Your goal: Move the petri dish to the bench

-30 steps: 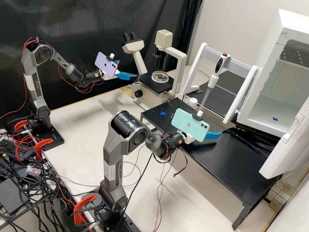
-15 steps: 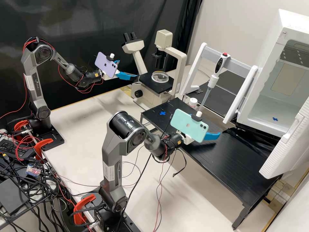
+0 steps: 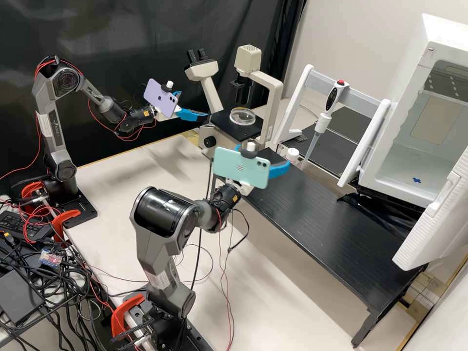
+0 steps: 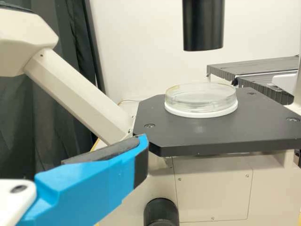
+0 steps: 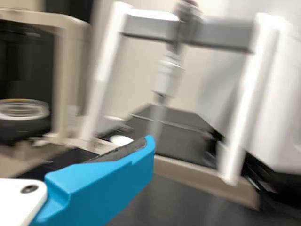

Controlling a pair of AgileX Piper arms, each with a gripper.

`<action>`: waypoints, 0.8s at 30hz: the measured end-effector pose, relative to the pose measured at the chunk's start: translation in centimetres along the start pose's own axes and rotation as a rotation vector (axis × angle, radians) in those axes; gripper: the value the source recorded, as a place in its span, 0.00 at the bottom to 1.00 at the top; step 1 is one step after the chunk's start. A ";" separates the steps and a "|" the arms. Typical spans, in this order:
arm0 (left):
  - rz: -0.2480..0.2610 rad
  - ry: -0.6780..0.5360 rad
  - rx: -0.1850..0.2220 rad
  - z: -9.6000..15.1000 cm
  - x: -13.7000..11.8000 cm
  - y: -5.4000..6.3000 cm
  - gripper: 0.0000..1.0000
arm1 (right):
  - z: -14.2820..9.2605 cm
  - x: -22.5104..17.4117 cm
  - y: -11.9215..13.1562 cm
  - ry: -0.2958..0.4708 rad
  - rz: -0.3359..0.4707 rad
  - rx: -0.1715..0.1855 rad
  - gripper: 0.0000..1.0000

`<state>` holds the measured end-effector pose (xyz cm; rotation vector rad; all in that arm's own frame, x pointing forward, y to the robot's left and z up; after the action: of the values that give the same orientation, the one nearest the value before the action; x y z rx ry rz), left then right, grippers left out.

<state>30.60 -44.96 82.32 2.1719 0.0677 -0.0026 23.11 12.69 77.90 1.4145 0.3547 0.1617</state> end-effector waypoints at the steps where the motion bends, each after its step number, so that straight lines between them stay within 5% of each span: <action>1: 0.000 0.000 0.000 0.0 0.0 0.0 1.00 | -0.9 0.1 -0.4 0.005 -0.005 -0.003 1.00; 3: 0.000 0.000 0.000 0.0 0.0 0.0 1.00 | -2.1 0.5 -1.0 0.016 -0.011 -0.005 1.00; 8: 0.000 0.000 0.000 0.0 0.0 0.0 1.00 | -5.9 1.6 -2.5 0.118 -0.043 -0.082 1.00; 14: 0.000 0.000 0.000 0.0 0.0 0.0 1.00 | -8.7 3.7 -3.6 0.150 -0.075 -0.115 1.00; 24: 0.000 0.000 0.000 0.0 0.0 0.0 1.00 | -11.6 9.1 -6.0 0.135 -0.199 -0.076 1.00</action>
<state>30.60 -44.96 82.32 2.1719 0.0677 -0.0026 27.16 25.56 69.37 1.2878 0.5927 0.1069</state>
